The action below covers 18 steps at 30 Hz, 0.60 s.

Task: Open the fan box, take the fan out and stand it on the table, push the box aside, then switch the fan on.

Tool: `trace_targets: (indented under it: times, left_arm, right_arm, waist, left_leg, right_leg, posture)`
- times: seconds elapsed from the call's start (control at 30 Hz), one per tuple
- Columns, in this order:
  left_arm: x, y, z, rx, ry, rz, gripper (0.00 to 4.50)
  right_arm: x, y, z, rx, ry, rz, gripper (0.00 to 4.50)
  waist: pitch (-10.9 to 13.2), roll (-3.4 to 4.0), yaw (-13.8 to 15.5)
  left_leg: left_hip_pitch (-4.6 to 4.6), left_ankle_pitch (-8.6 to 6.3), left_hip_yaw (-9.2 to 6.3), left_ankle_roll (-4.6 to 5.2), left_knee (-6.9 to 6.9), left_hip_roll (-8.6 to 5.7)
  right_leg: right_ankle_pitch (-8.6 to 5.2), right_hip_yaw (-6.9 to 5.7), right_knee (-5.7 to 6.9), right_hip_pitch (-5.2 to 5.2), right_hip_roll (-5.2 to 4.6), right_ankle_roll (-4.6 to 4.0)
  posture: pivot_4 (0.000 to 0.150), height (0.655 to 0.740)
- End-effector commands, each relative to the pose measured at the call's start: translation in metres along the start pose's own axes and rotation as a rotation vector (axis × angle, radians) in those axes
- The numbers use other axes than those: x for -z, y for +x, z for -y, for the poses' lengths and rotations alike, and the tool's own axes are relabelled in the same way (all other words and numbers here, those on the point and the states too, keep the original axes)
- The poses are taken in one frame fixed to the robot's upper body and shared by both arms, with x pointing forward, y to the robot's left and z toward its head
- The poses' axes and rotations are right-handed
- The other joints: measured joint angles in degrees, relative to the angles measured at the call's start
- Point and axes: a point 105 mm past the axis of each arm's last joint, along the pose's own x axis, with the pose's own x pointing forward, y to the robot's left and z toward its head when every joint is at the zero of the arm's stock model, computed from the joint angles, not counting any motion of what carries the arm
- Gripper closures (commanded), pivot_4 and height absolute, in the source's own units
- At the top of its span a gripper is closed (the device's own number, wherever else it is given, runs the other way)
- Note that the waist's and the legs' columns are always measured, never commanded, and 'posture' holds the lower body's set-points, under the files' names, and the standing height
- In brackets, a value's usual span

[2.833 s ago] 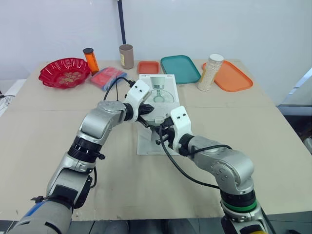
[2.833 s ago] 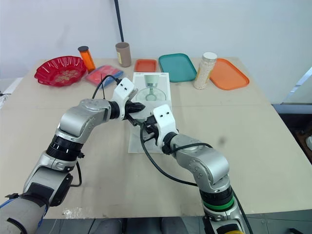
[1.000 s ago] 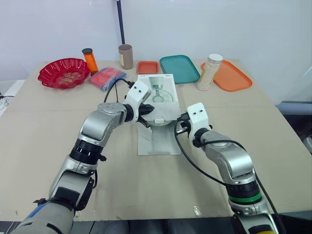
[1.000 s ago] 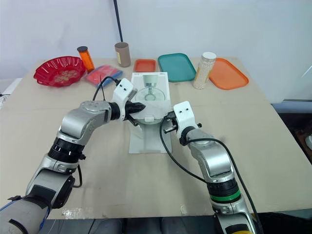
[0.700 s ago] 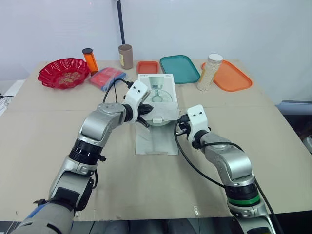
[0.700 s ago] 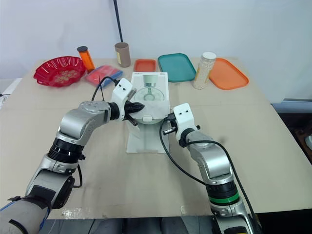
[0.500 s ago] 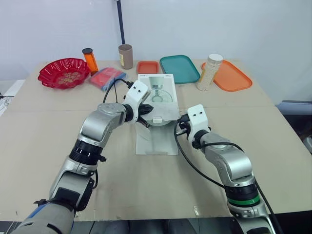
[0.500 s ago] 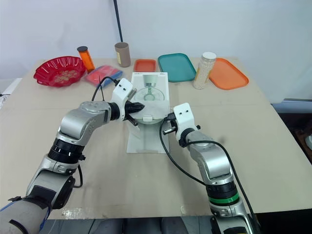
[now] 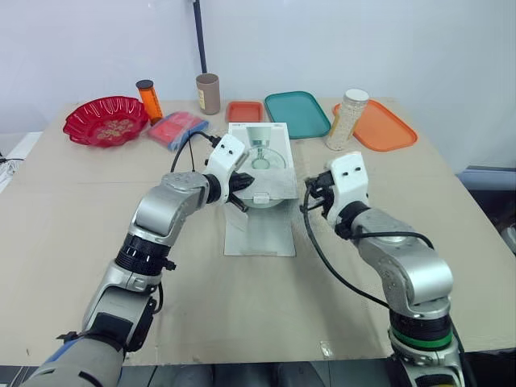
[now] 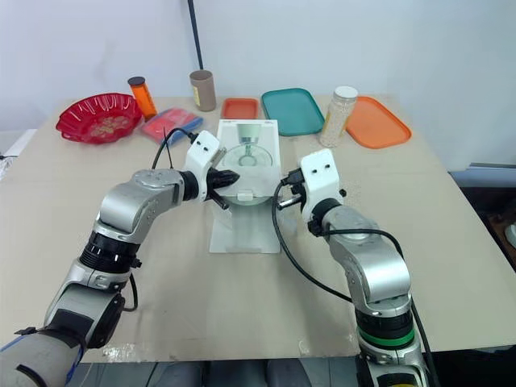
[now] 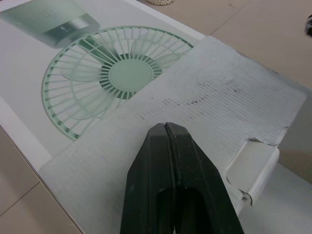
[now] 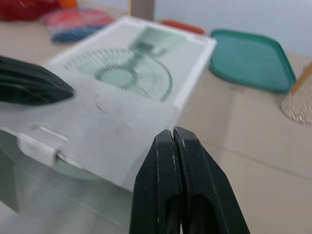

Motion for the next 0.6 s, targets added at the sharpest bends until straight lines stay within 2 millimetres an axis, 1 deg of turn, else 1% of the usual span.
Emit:
trace_targets:
  times: [0.03, 0.07, 0.17, 0.27, 0.3, 0.43, 0.6]
  left_arm:
    - [-0.043, -0.015, -0.006, -0.019, -0.018, 0.174, 4.5]
    - [-0.047, -0.018, -0.007, -0.024, -0.007, 0.178, 4.5]
    - [-0.05, -0.029, -0.02, -0.099, 0.021, 0.127, 4.5]
    - [-0.058, -0.044, -0.019, -0.098, 0.034, 0.108, 4.5]
    - [-0.06, -0.05, -0.016, -0.085, 0.029, 0.095, 4.5]
    - [-0.053, -0.07, -0.005, -0.039, 0.042, 0.01, 4.5]
    - [-0.044, -0.086, -0.008, -0.047, 0.053, -0.062, 4.5]
  right_arm:
    - [-0.015, -0.003, -0.007, -0.027, -0.001, 0.066, 4.47]
    - [-0.013, -0.002, -0.008, -0.029, 0.002, 0.06, 4.47]
    - [-0.005, 0.003, -0.008, -0.022, 0.027, 0.037, 4.47]
    - [0.0, 0.01, -0.009, -0.021, 0.063, 0.027, 4.47]
    - [0.002, 0.012, -0.01, -0.02, 0.064, 0.027, 4.47]
    - [0.005, 0.023, -0.015, -0.03, 0.081, 0.033, 4.47]
    - [0.01, 0.034, -0.024, -0.053, 0.093, 0.038, 4.47]
  waist:
    - [0.0, 0.0, 0.0]
    - [0.0, 0.0, 0.1]
    - [0.0, 0.0, 0.1]
    - [0.0, 0.0, 0.0]
    - [0.0, 0.0, 0.0]
    - [0.0, 0.0, -0.1]
    - [0.0, 0.01, -0.2]
  left_leg:
    - [-0.01, 0.0, 0.0, 0.0, 0.0, 0.0]
    - [-0.02, 0.0, 0.0, 0.0, 0.0, -0.01]
    - [-0.05, 0.0, -0.01, 0.0, 0.0, -0.02]
    - [-0.03, 0.0, -0.01, 0.0, 0.0, -0.01]
    - [-0.03, 0.0, 0.0, 0.0, -0.01, -0.01]
    - [-0.03, 0.0, -0.01, -0.01, -0.03, 0.0]
    - [-0.01, 0.03, -0.01, -0.06, -0.03, 0.01]
  right_leg:
    - [0.0, 0.0, 0.0, 0.0, 0.0, 0.0]
    - [0.0, 0.0, -0.01, 0.0, -0.01, 0.0]
    - [0.0, -0.02, -0.01, -0.01, -0.03, 0.0]
    - [0.0, -0.01, 0.0, -0.01, -0.01, 0.0]
    - [0.0, 0.0, 0.0, -0.02, -0.01, 0.0]
    - [0.0, 0.0, 0.0, -0.03, -0.01, 0.0]
    - [0.0, 0.0, 0.02, -0.04, 0.0, 0.0]
  posture:
    - [0.15, 0.74]
    - [0.15, 0.74]
    - [0.15, 0.74]
    - [0.15, 0.74]
    - [0.15, 0.74]
    - [0.15, 0.74]
    - [0.15, 0.74]
